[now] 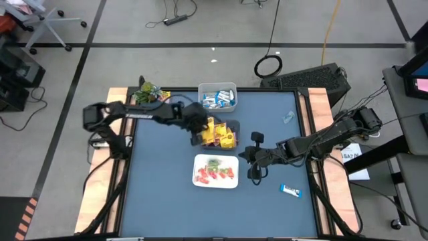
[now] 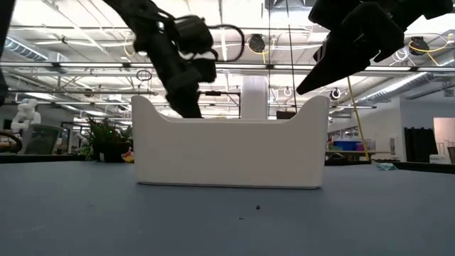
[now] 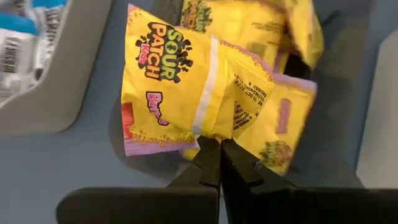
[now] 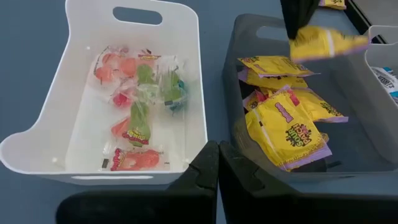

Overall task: Sort candy
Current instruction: Put the yellow candy into the black bin, then put the white chocolate bar into the gray bin

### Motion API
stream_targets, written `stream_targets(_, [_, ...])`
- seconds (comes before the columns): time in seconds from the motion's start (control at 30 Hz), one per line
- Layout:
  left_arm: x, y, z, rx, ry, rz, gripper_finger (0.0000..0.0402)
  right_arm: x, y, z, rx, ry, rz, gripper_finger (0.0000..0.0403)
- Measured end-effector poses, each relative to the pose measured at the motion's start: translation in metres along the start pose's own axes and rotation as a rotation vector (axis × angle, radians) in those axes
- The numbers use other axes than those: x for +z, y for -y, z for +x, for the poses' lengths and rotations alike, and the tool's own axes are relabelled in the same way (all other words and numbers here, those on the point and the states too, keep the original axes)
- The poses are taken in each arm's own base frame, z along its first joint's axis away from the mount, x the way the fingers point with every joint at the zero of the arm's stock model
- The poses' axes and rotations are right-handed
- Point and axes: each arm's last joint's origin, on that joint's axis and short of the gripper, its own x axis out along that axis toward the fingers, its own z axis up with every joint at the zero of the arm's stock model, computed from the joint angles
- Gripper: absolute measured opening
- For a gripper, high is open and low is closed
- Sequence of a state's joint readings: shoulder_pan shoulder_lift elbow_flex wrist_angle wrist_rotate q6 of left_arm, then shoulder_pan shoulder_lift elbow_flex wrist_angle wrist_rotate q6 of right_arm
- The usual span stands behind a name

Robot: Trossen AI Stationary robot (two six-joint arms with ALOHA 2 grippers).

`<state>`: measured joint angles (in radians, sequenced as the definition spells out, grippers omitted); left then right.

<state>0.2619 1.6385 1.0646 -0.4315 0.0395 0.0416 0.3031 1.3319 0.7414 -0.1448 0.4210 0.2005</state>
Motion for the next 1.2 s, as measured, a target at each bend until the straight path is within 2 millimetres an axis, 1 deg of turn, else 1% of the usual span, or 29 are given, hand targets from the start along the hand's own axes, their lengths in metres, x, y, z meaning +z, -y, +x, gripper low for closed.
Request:
stream_targets(0.13, [0.011, -0.009, 0.014, -0.039, -0.021, 0.003, 0.0002, 0.0, 0.0, 0.0, 0.0, -0.001, -0.003, 0.0])
stream_targets(0.23, [0.016, -0.011, 0.018, -0.041, -0.02, 0.018, 0.0016, -0.001, 0.0, 0.0, 0.0, -0.005, -0.005, 0.0])
stream_targets(0.33, [0.018, -0.011, 0.018, -0.041, -0.018, 0.025, 0.0044, -0.001, 0.0, 0.0, 0.0, -0.006, -0.006, 0.0])
stream_targets(0.5, [0.017, -0.011, 0.018, -0.042, -0.023, 0.025, 0.0105, -0.001, 0.0, 0.0, 0.001, -0.007, -0.006, 0.0])
stream_targets(0.57, [0.02, -0.01, 0.018, -0.041, 0.0, 0.046, 0.0128, -0.001, 0.0, 0.0, -0.001, -0.007, -0.006, 0.0])
stream_targets(0.67, [0.021, -0.004, 0.019, -0.04, 0.027, 0.086, 0.0143, -0.002, 0.0, 0.0, -0.012, -0.02, 0.015, 0.0])
stream_targets(0.77, [0.018, 0.009, 0.02, -0.043, 0.116, 0.126, 0.0133, -0.011, -0.001, -0.005, -0.024, -0.093, 0.039, 0.0])
stream_targets(0.83, [0.016, 0.016, 0.018, -0.048, 0.208, 0.147, 0.0116, -0.016, -0.001, -0.011, -0.039, -0.139, 0.074, 0.0])
stream_targets(0.9, [0.008, 0.022, 0.014, -0.053, 0.264, 0.162, 0.0096, -0.021, 0.0, -0.018, -0.05, -0.183, 0.116, 0.0])
stream_targets(0.97, [0.004, 0.028, 0.007, -0.056, 0.36, 0.177, 0.0077, -0.026, -0.002, -0.026, -0.051, -0.226, 0.162, 0.0])
stream_targets(1.07, [-0.008, 0.035, -0.009, -0.066, 0.505, 0.191, 0.0052, -0.035, -0.007, -0.034, 0.012, -0.333, 0.273, 0.0])
stream_targets(1.2, [-0.031, 0.043, -0.026, -0.09, 0.658, 0.192, 0.0029, -0.049, -0.021, -0.041, 0.081, -0.516, 0.413, 0.0])
